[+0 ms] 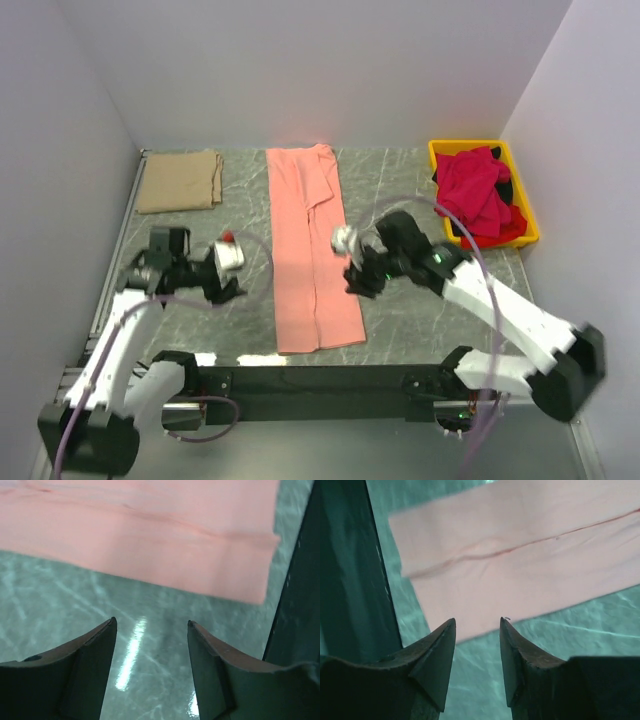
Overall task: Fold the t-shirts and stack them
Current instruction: Fold the tshirt
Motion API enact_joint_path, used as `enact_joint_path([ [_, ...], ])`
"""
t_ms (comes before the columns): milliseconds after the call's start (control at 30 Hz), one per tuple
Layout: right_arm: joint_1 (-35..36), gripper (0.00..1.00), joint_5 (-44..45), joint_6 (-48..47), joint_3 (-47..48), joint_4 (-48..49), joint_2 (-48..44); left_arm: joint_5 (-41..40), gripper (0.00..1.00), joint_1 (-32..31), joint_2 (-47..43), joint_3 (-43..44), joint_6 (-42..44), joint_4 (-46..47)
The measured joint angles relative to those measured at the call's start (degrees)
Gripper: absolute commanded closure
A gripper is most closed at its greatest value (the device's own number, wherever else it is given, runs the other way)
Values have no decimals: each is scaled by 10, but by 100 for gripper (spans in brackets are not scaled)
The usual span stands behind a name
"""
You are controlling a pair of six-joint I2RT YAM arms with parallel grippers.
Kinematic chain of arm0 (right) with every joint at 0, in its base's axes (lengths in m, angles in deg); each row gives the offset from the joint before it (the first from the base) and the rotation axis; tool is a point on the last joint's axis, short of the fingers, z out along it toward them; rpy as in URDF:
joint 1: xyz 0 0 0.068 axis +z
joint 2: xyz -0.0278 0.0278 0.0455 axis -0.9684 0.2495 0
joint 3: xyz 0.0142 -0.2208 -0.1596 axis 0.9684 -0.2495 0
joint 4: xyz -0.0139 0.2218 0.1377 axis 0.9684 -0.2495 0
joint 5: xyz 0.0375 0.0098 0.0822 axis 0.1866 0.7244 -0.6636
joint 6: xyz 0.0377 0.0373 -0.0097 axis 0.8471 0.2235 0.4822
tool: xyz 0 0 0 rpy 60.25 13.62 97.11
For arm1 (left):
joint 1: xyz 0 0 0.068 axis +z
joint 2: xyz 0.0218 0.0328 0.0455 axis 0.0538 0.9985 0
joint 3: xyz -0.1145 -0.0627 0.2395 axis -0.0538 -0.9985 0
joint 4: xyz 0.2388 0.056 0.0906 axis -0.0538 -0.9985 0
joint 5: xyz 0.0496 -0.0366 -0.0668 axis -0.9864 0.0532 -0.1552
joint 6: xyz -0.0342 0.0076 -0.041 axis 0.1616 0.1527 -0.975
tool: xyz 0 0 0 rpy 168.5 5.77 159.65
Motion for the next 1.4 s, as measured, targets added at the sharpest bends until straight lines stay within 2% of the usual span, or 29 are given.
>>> enact_joint_path([
  [133, 69, 48, 51, -112, -115, 14, -105, -32, 33, -75, -125, -130, 87, -24],
  [300, 165, 46, 101, -199, -245, 51, -113, -46, 33, -157, -200, -188, 138, -30],
  [433, 220, 47, 119, -253, -308, 80, -123, -66, 36, -247, -190, -203, 122, 2],
  [567, 225, 48, 135, -284, -319, 106, -121, -91, 37, -310, -141, -203, 80, 53],
  [767, 225, 54, 155, -302, -320, 146, -83, -112, 37, -339, -128, -214, 61, 101],
  [933, 226, 49, 155, -323, -332, 146, -84, -116, 37, -366, -127, -222, 67, 112],
  [967, 226, 51, 155, -327, -332, 146, -86, -116, 37, -372, -124, -222, 67, 114],
  [1033, 226, 63, 155, -332, -332, 147, -84, -120, 38, -390, -113, -222, 65, 123],
  [1067, 226, 76, 155, -333, -332, 148, -79, -122, 39, -400, -106, -222, 63, 129],
  [1133, 227, 87, 157, -332, -327, 150, -62, -130, 40, -427, -90, -222, 57, 140],
  [1167, 227, 97, 158, -330, -324, 153, -53, -136, 40, -443, -84, -222, 52, 146],
  [1200, 227, 100, 159, -329, -319, 157, -45, -145, 41, -461, -79, -223, 45, 153],
  [1400, 227, 100, 164, -307, -316, 166, -38, -217, 45, -549, -53, -243, 16, 212],
])
